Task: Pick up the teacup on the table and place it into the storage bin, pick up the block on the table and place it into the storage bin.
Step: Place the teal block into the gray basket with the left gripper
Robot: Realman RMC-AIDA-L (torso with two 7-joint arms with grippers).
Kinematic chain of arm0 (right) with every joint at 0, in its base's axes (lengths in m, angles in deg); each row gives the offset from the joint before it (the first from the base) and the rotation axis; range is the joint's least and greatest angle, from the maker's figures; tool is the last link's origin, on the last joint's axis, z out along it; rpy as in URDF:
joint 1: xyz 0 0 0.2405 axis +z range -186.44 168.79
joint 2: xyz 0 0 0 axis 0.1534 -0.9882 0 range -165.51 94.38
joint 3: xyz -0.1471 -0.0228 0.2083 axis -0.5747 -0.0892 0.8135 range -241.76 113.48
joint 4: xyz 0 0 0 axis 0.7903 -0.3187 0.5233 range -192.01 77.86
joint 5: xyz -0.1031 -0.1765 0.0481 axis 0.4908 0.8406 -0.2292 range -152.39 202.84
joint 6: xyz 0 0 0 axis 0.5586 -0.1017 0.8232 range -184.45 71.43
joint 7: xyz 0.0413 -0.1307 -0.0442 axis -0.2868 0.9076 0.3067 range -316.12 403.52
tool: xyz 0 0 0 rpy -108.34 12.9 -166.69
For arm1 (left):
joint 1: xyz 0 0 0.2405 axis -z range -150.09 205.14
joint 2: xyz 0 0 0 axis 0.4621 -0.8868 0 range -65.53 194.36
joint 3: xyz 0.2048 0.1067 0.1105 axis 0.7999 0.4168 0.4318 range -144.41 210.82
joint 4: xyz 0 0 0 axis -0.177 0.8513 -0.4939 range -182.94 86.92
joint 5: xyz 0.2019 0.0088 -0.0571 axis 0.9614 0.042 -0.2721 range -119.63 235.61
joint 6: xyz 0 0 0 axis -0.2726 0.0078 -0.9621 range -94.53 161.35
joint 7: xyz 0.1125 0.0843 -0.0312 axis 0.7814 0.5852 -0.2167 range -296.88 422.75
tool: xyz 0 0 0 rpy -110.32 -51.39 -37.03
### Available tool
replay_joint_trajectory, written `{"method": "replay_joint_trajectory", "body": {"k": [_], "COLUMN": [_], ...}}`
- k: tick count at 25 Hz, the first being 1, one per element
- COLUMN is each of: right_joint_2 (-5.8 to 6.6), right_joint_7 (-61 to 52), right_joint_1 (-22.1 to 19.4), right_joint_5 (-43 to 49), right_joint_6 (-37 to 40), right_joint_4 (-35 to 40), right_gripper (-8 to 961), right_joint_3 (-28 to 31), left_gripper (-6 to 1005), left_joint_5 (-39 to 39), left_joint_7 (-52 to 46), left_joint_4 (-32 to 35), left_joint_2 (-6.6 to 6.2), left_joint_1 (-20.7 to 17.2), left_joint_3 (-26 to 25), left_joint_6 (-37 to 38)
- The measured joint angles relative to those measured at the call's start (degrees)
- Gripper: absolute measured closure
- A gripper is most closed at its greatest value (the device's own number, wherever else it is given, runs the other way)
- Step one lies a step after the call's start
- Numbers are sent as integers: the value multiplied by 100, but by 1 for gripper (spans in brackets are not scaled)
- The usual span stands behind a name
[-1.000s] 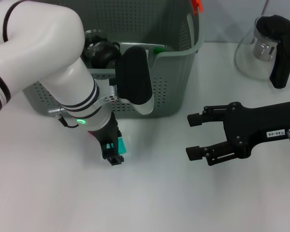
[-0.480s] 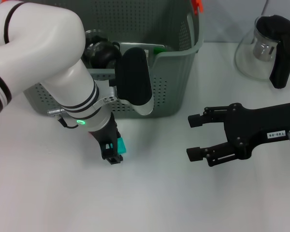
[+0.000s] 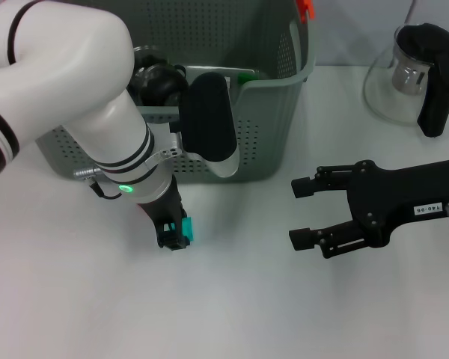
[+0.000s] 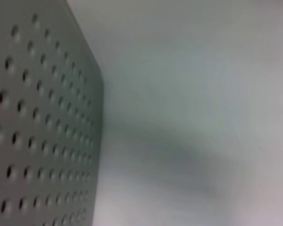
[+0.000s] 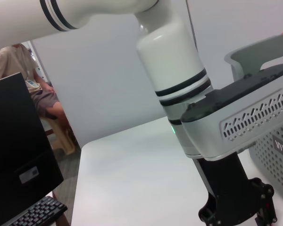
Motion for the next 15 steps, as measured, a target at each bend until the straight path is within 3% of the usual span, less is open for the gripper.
{"method": "replay_joint_trajectory", "body": {"k": [2,9,11,15], "right_joint_2": [0,31,54,104], "right_joint_7": [0,0,-2,-3], "right_joint_1": [0,-62,-100,-148], "right_joint_5": [0,0,-1,-4], "right_joint_6": [0,34,37,43], "right_joint_4": [-1,-1,-1,-76], "right_gripper": [26,26,26,26], "right_joint_3": [3,8,7,7], "left_gripper": [604,581,574,561], "left_joint_5": [-16,-155,-338,-927], "left_joint_7": [-6,61,121,385], "left_joint_4": [70,1089,1424,1959], "left_joint_2": [-1,-2,-9,-22], "left_joint_1": [4,-295,-439,-651], "left_joint_3": [-22,-416,-661,-1623], "left_joint_6": [114,1164,1476,2118]}}
